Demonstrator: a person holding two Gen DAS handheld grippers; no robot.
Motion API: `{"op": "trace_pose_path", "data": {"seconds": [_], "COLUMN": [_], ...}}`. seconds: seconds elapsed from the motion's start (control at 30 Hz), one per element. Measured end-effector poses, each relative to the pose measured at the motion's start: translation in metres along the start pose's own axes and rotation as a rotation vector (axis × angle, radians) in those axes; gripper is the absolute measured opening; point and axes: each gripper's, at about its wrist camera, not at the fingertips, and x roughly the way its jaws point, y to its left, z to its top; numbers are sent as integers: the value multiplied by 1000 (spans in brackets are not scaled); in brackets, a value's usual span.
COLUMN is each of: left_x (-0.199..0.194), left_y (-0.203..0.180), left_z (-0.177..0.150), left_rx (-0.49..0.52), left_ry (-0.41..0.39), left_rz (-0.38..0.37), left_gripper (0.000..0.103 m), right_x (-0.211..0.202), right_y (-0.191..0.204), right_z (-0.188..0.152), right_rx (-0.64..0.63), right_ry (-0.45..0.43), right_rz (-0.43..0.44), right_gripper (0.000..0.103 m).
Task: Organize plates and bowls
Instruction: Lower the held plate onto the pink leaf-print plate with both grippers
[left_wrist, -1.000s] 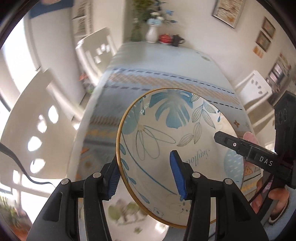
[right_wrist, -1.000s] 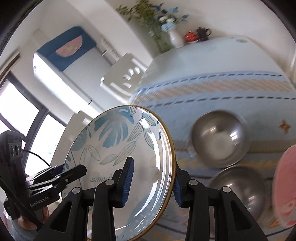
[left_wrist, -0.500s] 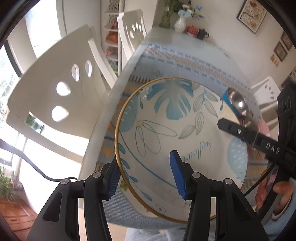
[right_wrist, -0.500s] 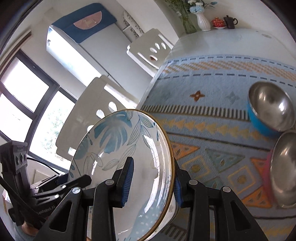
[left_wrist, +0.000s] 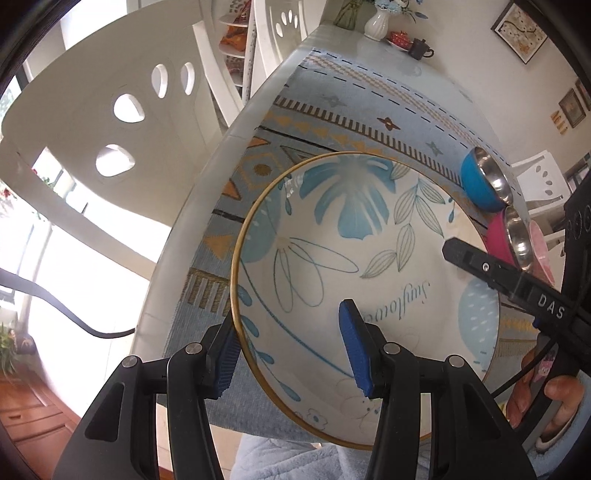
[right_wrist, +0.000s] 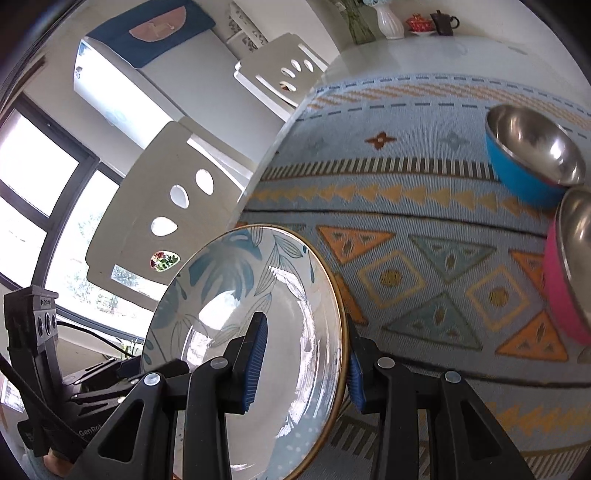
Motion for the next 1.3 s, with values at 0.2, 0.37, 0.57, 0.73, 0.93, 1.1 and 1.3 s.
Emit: {"op": "trace_pose_path", "data": {"seconds": [0.2,0.37,0.57,0.73,0.93,1.1,1.3], "left_x": [4,9,11,13,14,15,16], "left_y": [9,16,18,23,27,29,31], "left_z": [-3,-4,-3,0,4,6,9], "left_rx": [-8,-30,-33,-45,-65,-84,-109], "left_ry": [7,25,30,34,30,27,30], "left_rz": [6,-2,2,-7,-17,-29,-30], "left_gripper": [47,47,47,47,47,47,47], "right_x": [8,10,16,21,24,26,26], "right_y": [4,8,9,8,7,6,4], "right_z": [-6,-8,-10,-13,-15,-14,-11], "right_rx": [-2,-8,0,6,10,3,-7], "right_ry": [22,29,52,76,93,107,123], "right_rz": [-3,0,-11,-13,-7,-10,0], "right_gripper": [38,38,39,39,39,39,39]}}
